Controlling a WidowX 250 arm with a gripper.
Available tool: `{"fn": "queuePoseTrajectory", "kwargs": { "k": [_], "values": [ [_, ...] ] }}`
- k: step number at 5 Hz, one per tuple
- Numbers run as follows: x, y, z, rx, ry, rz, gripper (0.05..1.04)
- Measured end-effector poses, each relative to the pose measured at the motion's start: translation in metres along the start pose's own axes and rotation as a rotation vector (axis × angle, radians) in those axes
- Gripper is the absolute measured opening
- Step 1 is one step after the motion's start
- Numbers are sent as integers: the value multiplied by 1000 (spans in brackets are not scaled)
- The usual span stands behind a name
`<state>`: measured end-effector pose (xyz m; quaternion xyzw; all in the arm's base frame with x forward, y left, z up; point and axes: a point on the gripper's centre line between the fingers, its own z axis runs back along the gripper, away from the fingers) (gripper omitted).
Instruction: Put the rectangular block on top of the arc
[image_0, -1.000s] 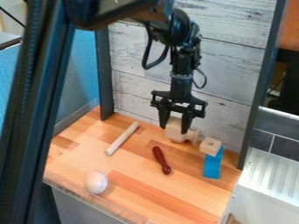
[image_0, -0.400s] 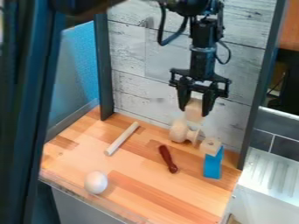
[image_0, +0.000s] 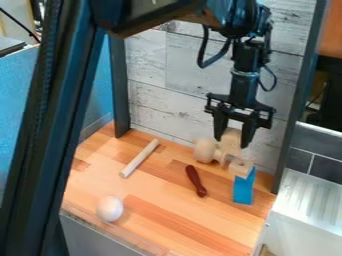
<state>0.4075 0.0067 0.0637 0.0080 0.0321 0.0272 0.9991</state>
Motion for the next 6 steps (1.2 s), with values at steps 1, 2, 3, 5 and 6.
{"fn": "queuePoseTrajectory", "kwargs": {
  "k": [1, 2, 3, 5, 6],
  "values": [
    [1, -2, -7, 1, 11, -6, 589],
    [2, -4, -6, 5, 1, -12, 588],
    [2, -7, -10, 5, 10, -10, 589],
    [3, -15, -16, 12, 9, -14, 588],
    [3, -17, -17, 15, 7, -13, 588]
  ]
}}
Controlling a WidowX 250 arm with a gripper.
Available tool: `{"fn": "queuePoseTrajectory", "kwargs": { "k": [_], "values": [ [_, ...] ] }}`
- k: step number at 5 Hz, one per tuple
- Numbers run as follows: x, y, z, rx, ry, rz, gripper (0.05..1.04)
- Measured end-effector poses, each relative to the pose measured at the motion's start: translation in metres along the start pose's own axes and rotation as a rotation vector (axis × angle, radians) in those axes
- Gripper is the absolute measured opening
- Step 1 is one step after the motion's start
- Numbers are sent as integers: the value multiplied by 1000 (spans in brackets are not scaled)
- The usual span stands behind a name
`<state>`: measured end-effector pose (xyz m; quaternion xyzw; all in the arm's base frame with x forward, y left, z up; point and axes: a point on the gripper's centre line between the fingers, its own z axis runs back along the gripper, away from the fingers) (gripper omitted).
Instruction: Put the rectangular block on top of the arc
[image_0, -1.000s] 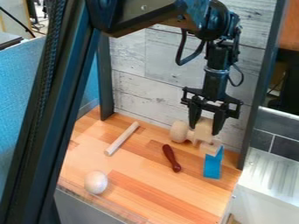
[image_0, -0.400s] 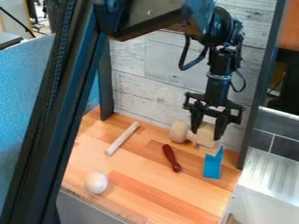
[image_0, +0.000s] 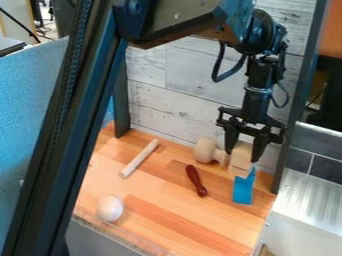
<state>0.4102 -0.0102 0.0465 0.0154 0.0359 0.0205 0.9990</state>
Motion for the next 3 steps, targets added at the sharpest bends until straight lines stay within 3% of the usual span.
{"fn": "queuePoseTrajectory", "kwargs": {
  "k": [1, 2, 3],
  "values": [
    [0, 0, -7, 3, 15, 5, 664],
    [4, 1, -6, 10, -1, 8, 945],
    [3, 3, -4, 22, 1, 5, 1007]
  ]
}}
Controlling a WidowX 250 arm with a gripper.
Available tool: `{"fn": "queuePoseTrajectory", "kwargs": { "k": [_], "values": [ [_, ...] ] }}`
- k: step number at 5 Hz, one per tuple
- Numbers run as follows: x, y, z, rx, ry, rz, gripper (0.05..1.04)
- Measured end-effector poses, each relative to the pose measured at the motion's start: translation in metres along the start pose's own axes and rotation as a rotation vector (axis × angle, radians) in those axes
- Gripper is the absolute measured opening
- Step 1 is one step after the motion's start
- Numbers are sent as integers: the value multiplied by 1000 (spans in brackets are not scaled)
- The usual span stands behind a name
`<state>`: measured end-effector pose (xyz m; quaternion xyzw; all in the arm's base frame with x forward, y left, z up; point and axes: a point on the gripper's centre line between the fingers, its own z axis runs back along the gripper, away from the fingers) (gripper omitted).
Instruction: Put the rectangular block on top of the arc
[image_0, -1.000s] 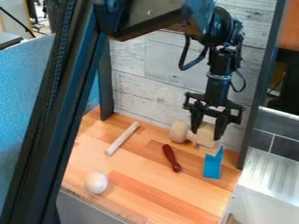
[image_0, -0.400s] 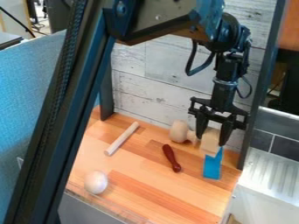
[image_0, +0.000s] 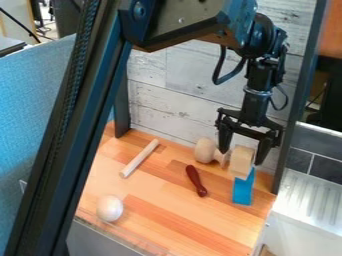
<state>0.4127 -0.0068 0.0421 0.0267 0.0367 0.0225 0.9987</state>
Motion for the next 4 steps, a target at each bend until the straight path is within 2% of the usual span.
{"fn": "queuePoseTrajectory", "kwargs": {
  "k": [1, 2, 3, 4],
  "values": [
    [0, 0, 1, 0, 3, -24, 1001],
    [-4, 3, 12, 13, -30, -65, 1000],
    [-18, 12, 57, 40, -138, -114, 1000],
    [-47, 33, 89, -35, -200, -200, 1000]
  ]
}}
